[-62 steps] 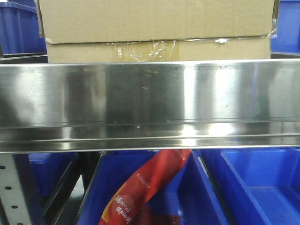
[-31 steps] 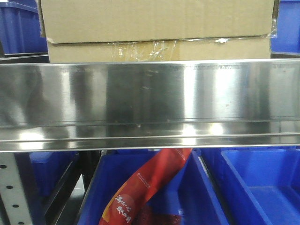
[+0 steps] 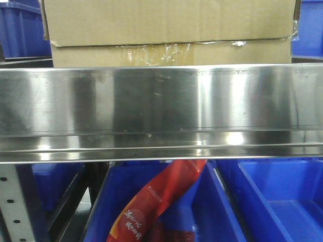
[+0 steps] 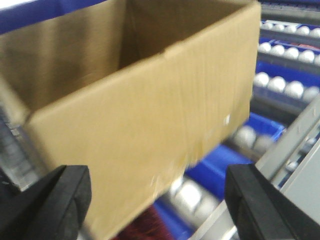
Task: Grab carton from right shelf to conveyor
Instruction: 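Lift the cardboard carton off the roller shelf with both grippers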
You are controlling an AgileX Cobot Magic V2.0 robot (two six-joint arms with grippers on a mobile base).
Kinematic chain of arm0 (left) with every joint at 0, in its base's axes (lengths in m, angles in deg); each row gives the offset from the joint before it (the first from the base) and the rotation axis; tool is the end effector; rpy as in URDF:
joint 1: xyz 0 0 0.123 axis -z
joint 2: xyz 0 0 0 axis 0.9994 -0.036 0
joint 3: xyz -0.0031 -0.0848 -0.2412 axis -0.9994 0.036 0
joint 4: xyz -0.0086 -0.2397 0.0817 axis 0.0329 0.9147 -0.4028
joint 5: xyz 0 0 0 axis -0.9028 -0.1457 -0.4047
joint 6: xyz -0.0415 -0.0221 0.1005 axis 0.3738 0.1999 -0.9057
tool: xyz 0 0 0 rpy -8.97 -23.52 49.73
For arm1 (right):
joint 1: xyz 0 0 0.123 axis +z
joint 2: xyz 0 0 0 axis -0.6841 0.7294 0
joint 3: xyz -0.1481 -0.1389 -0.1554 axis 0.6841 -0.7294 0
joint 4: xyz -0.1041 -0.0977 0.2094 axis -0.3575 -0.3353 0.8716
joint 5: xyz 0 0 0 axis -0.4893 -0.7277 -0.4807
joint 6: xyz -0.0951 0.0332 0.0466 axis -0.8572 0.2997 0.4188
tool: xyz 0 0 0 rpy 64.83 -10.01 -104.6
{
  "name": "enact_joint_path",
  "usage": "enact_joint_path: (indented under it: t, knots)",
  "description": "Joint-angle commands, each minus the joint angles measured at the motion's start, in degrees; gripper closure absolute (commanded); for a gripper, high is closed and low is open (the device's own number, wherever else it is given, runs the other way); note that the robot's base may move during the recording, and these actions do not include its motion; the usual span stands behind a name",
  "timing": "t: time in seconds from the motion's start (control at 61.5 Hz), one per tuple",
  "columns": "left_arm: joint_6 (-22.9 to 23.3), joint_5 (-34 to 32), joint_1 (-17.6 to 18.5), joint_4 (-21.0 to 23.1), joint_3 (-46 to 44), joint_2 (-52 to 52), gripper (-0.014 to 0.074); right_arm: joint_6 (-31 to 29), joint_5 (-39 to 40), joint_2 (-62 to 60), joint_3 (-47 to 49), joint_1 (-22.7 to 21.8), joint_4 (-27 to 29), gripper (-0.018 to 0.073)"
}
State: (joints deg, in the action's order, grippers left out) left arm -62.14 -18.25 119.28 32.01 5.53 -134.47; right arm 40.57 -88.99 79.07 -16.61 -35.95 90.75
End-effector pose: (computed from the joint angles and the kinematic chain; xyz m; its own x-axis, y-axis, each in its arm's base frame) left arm 0.1901 -0.1237 0.4038 -0.2640 0.2541 -0.9304 0.5911 0.8049 0.0522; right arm 0.1374 0.0304 0.3958 -0.1794 0.0407 -0.9829 -0.2275 0.9703 0.0817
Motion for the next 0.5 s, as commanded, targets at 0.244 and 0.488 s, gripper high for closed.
enact_joint_path:
  t: [0.244,0.488]
  knots:
    - [19.03,16.17,0.29,-11.47,-35.17,-23.62,0.0141,-0.70,-16.89,22.85,28.58,2.61,0.11,0.0001]
    - [29.40,32.28,0.29,-25.32,-52.22,-35.57,0.0141,-0.70,-30.45,40.50,52.14,2.75,0.11,0.0001]
